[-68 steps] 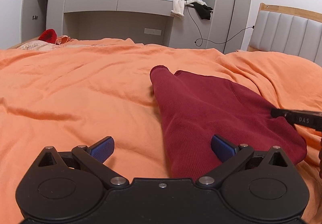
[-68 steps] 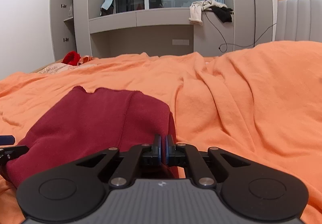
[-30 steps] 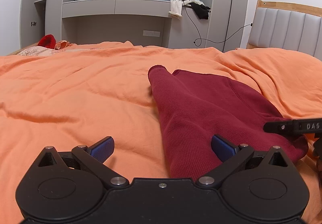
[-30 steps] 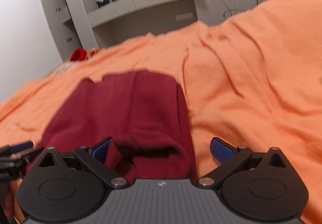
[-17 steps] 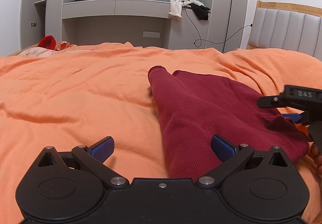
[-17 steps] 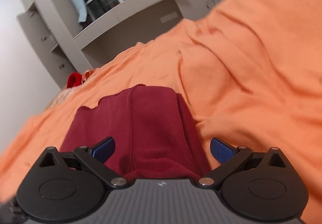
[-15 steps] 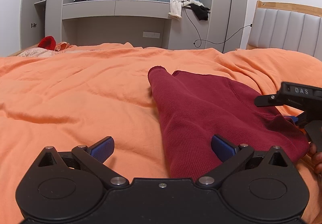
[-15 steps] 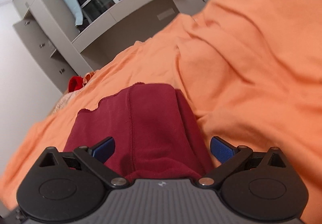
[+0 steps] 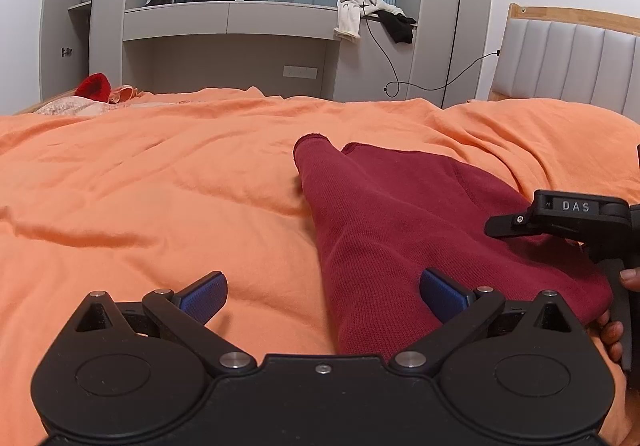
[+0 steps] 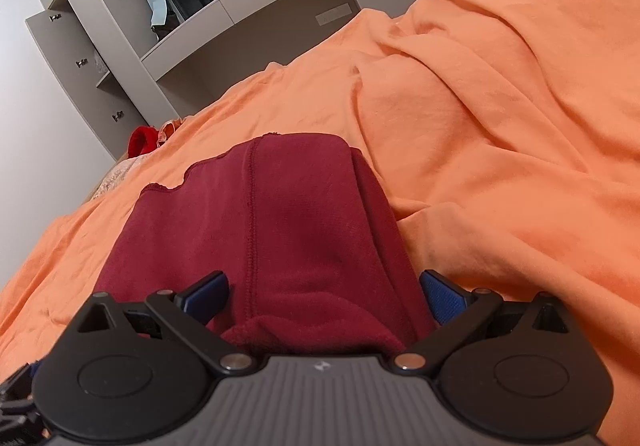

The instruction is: Fold small clothes

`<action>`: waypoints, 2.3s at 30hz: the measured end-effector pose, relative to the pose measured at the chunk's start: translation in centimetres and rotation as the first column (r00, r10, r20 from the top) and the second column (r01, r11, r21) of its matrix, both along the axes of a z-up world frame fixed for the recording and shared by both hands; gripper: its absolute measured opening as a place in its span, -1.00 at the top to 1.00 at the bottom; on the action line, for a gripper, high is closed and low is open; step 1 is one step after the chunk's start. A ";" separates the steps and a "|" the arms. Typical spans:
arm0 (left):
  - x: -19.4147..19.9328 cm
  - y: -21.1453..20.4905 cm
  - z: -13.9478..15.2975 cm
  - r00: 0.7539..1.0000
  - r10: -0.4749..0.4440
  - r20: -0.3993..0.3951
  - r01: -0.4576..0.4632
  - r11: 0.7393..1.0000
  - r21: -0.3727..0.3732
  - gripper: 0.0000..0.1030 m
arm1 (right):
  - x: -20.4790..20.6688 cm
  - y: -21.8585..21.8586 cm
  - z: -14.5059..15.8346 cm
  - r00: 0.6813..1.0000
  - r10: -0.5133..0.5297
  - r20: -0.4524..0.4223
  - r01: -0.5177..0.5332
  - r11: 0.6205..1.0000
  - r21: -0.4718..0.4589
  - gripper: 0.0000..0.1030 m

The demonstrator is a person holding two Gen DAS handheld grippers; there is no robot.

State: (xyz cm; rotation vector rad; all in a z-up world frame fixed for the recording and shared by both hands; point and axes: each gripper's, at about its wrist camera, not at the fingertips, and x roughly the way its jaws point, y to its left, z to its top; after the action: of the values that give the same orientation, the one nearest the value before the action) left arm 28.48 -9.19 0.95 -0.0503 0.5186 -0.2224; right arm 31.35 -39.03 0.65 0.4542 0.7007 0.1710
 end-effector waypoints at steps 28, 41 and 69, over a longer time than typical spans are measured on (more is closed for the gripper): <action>6.9 2.2 -2.1 0.962 -0.216 -0.164 0.164 0.946 -0.281 -0.99 | -0.4 0.7 -0.3 0.999 0.003 0.033 -0.002 0.999 -0.042 -1.00; 6.5 2.3 -2.0 0.967 -0.200 -0.155 0.153 0.950 -0.272 -0.99 | -0.4 0.7 -0.3 0.999 0.003 0.037 -0.002 0.999 -0.038 -1.00; 6.4 2.5 -1.9 0.967 -0.199 -0.158 0.151 0.950 -0.272 -0.99 | -0.4 0.7 -0.3 0.999 0.005 0.035 -0.003 0.999 -0.045 -1.00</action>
State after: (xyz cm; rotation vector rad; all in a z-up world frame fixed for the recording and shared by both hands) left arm 34.90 -6.70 -0.95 -0.2812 0.6767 -0.4631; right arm 30.94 -38.34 0.34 0.4062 0.6696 0.1662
